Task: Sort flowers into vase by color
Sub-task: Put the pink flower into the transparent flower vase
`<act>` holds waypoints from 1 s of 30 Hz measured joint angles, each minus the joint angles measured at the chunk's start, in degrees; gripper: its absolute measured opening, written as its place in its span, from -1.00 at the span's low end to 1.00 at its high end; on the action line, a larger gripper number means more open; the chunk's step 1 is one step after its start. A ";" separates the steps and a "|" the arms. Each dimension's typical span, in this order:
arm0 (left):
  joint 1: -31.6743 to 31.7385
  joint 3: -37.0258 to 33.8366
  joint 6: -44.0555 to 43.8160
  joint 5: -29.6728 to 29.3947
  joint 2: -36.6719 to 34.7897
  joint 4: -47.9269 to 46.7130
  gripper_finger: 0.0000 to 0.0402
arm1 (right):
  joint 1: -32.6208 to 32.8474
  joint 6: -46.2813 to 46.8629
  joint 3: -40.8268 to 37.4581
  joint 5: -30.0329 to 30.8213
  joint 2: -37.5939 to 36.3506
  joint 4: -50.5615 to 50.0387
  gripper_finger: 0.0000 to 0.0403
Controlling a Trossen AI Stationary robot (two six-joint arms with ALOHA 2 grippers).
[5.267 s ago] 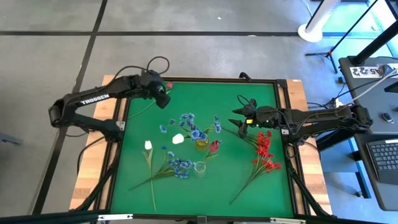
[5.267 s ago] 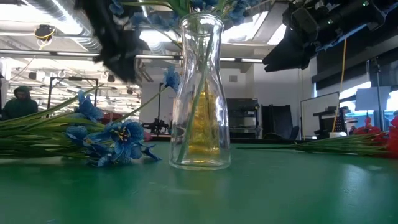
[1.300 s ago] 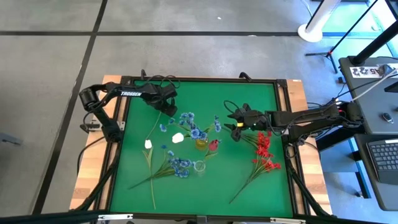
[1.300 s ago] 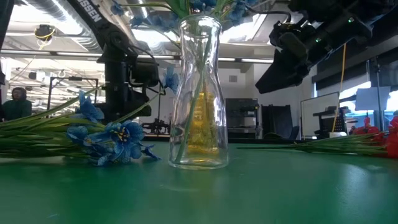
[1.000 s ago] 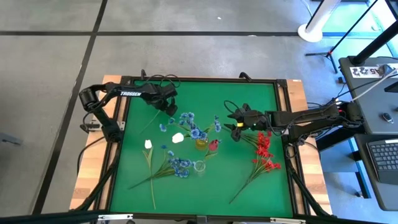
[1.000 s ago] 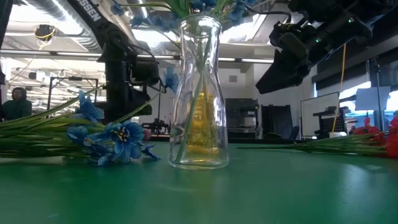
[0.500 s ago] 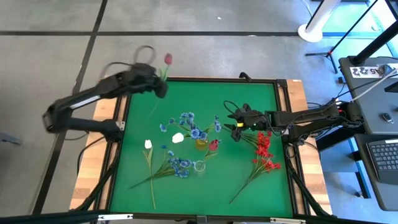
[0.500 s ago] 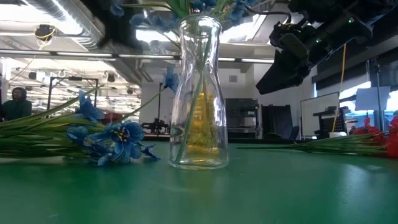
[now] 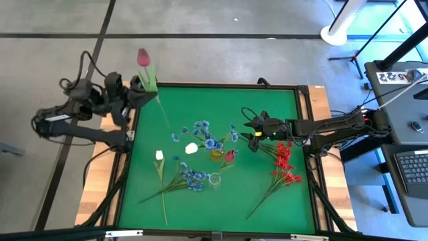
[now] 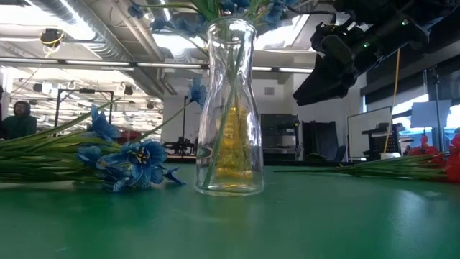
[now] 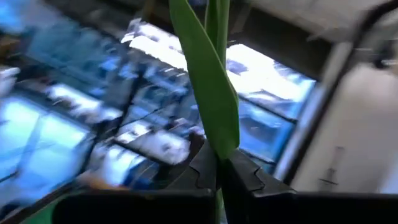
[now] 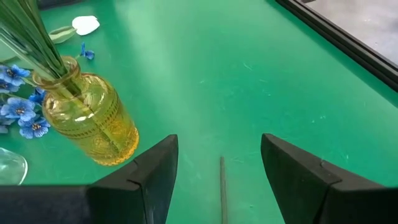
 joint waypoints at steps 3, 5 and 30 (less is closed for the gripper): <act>-6.52 0.00 4.35 -2.74 3.18 7.52 -1.00 | 0.00 0.00 0.00 0.00 0.00 -0.07 0.14; -10.25 0.02 7.42 -4.48 5.93 11.67 -1.00 | 0.00 0.00 0.00 -0.01 0.00 -0.07 0.14; -40.51 10.12 32.37 -32.40 37.55 32.86 -1.00 | 0.00 0.04 0.00 -0.02 -0.02 -0.55 0.14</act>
